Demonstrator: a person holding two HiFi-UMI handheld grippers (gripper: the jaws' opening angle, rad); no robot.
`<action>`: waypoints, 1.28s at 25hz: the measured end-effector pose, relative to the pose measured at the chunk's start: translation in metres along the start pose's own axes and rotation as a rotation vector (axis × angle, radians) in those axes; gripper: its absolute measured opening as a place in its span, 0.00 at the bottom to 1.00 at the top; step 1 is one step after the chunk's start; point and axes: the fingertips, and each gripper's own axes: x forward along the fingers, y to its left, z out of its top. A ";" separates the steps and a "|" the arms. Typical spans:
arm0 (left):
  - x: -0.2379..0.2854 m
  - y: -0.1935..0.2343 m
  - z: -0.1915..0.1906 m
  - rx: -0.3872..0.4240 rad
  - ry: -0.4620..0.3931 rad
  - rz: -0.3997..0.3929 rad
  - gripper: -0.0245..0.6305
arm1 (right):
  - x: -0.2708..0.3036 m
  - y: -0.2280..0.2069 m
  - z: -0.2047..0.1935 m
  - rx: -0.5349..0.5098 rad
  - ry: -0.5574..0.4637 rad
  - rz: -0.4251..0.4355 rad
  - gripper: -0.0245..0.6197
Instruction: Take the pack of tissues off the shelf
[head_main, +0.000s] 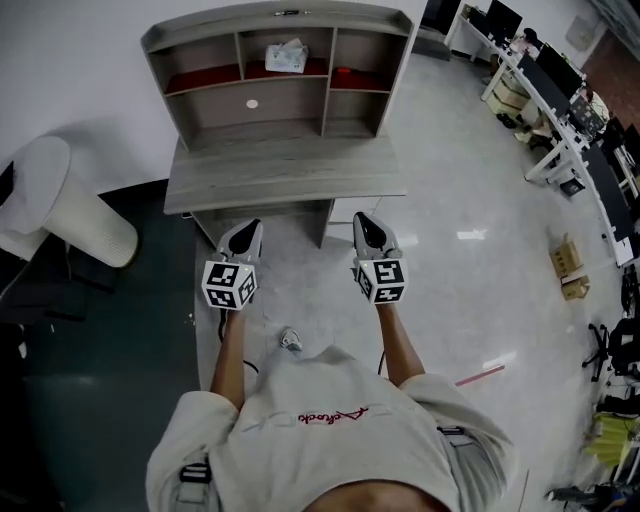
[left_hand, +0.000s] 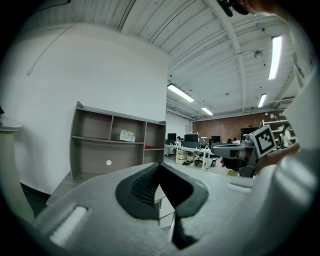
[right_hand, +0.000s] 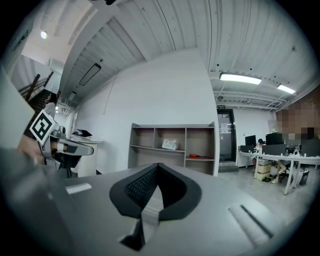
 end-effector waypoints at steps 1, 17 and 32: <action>0.008 0.009 0.003 0.002 0.000 -0.007 0.04 | 0.012 0.000 0.002 0.001 -0.001 -0.007 0.05; 0.084 0.115 0.010 0.016 0.031 -0.083 0.04 | 0.132 0.009 0.004 0.003 0.010 -0.058 0.05; 0.147 0.150 0.015 0.046 0.042 -0.076 0.04 | 0.202 -0.026 -0.005 -0.007 0.010 -0.040 0.05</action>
